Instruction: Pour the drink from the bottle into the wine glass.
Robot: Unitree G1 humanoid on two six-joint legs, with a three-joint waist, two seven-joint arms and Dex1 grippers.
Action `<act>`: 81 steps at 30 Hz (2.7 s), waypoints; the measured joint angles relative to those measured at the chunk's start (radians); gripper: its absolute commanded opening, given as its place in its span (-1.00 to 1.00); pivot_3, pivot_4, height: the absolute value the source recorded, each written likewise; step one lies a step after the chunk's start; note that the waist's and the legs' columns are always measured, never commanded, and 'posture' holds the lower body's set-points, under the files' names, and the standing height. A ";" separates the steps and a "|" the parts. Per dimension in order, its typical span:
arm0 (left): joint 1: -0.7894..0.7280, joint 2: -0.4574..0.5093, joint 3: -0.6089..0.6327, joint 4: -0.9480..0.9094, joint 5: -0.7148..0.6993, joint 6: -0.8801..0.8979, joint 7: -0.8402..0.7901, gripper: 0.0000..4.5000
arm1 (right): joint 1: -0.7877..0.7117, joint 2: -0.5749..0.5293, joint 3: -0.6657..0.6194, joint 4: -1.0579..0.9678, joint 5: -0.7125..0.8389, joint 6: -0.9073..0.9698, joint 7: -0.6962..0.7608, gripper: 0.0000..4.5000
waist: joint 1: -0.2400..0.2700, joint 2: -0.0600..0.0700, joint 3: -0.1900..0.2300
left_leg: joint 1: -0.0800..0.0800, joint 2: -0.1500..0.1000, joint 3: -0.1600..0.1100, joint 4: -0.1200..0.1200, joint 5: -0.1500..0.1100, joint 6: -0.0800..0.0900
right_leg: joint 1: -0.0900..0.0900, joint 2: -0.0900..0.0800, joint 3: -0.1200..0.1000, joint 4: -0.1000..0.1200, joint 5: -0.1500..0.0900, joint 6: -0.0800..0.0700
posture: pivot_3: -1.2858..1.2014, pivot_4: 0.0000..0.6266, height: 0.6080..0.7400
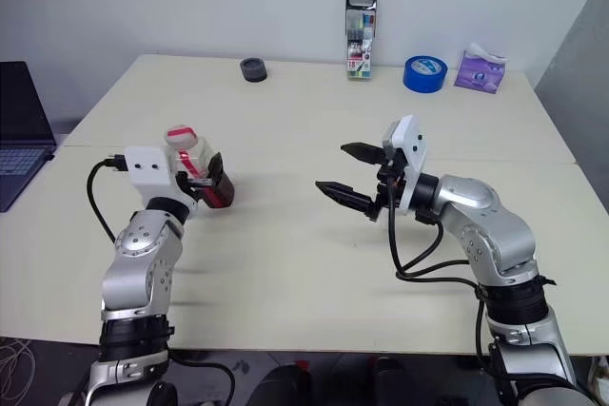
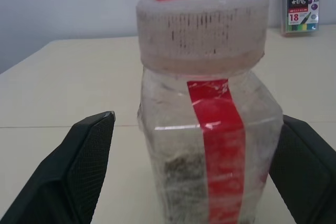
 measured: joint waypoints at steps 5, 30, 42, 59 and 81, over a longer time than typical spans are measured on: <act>-0.040 0.000 -0.013 0.074 0.004 -0.034 -0.020 0.98 | 0.004 0.000 0.000 0.000 -0.017 -0.007 0.000 1.00 | -0.001 0.000 0.000 | 0.000 0.000 0.000 0.000 0.000 0.000 | 0.000 0.000 0.000 0.000 0.000 0.000 | 0.03 -0.52 1.00; -0.023 0.000 -0.005 0.058 -0.004 -0.049 -0.007 -0.23 | 0.013 0.005 0.000 0.000 -0.019 -0.013 0.001 1.00 | 0.000 0.000 0.000 | 0.000 0.000 0.000 0.000 0.000 0.000 | -0.001 0.000 0.000 0.000 0.000 0.000 | 0.03 -0.52 1.00; -0.020 0.000 -0.003 0.030 -0.002 -0.012 0.003 -0.23 | 0.013 0.015 0.001 0.002 -0.021 -0.017 0.003 1.00 | 0.000 0.000 0.000 | -0.001 0.000 0.000 0.000 0.000 0.000 | -0.001 0.000 0.000 0.000 0.000 0.000 | 0.03 -0.52 1.00; -0.039 0.105 -0.025 -0.080 -0.075 0.123 -0.161 -0.23 | -0.011 0.048 0.035 0.045 -0.078 -0.060 -0.018 1.00 | -0.001 0.000 0.000 | 0.000 0.000 0.000 0.000 0.001 -0.002 | -0.001 0.000 0.000 0.000 0.000 0.000 | 0.03 -0.52 1.00; -0.067 0.197 -0.234 -0.187 -0.312 0.189 -0.713 -0.23 | -0.151 0.196 0.038 0.038 0.012 0.103 -0.105 1.00 | -0.011 0.001 0.001 | -0.001 0.000 0.000 0.000 0.001 -0.002 | -0.001 0.000 0.000 0.000 0.000 0.000 | 0.03 -0.52 1.00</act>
